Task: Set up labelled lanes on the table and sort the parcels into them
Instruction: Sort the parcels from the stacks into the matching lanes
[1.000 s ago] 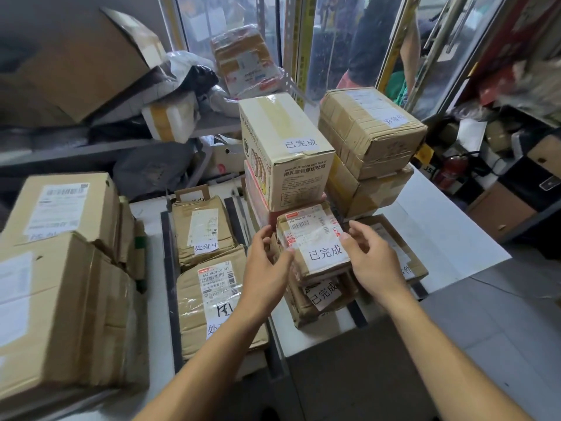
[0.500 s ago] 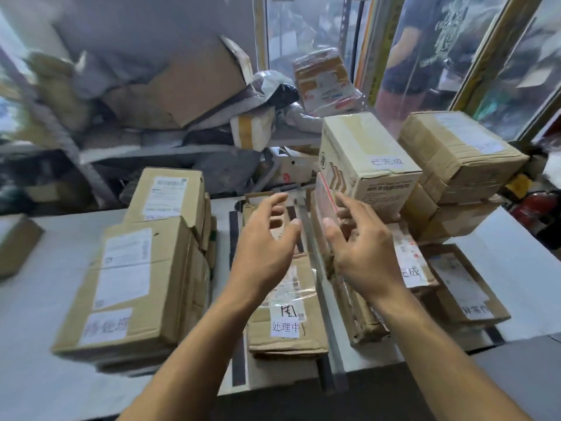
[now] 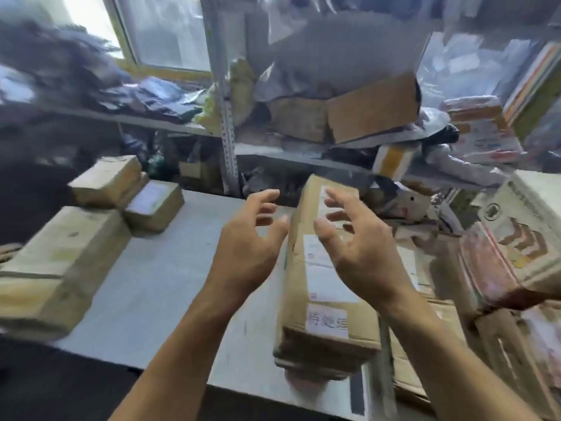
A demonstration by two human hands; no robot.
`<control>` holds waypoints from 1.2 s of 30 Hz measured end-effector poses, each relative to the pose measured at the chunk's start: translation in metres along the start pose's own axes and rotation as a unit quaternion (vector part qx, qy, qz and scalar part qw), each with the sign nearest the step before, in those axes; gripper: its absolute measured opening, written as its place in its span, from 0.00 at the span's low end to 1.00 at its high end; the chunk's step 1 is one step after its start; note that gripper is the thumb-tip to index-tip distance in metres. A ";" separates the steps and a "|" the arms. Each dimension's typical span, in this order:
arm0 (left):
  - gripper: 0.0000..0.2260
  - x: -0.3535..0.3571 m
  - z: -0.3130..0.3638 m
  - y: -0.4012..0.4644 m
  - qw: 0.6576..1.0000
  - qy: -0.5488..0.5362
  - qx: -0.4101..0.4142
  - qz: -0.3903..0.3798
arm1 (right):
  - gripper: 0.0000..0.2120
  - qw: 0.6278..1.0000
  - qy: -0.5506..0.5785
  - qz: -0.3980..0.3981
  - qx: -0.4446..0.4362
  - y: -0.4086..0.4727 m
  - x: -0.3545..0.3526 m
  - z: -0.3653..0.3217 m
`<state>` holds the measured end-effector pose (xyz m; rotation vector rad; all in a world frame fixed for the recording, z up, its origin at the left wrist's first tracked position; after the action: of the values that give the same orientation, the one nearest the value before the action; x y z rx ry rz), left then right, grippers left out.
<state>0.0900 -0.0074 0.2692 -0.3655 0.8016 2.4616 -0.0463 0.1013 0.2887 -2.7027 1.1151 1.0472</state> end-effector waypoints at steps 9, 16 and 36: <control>0.15 -0.142 -0.111 -0.026 0.991 0.048 -0.106 0.070 | 0.27 0.997 0.041 -0.067 -0.003 0.006 0.174 -0.086; 0.13 -0.185 -0.153 -0.040 0.977 0.073 -0.168 0.107 | 0.24 0.984 0.107 -0.136 0.052 0.028 0.262 -0.091; 0.15 -0.230 -0.416 0.061 0.963 0.058 -0.261 0.023 | 0.22 0.908 0.113 -0.221 0.336 0.152 0.508 -0.015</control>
<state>0.2844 -0.3933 0.0619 -0.6891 0.1866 2.6918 0.1271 -0.3273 0.0279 -2.3445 0.6477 0.2152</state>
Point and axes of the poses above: each hand's wrist, its own y-axis towards the middle knuckle, its own x-axis out of the palm, z = x × y, the point moved 9 cm from there along y, towards the middle knuckle, and after that the axes turned 14 degrees about x, right-handed, at the moved point
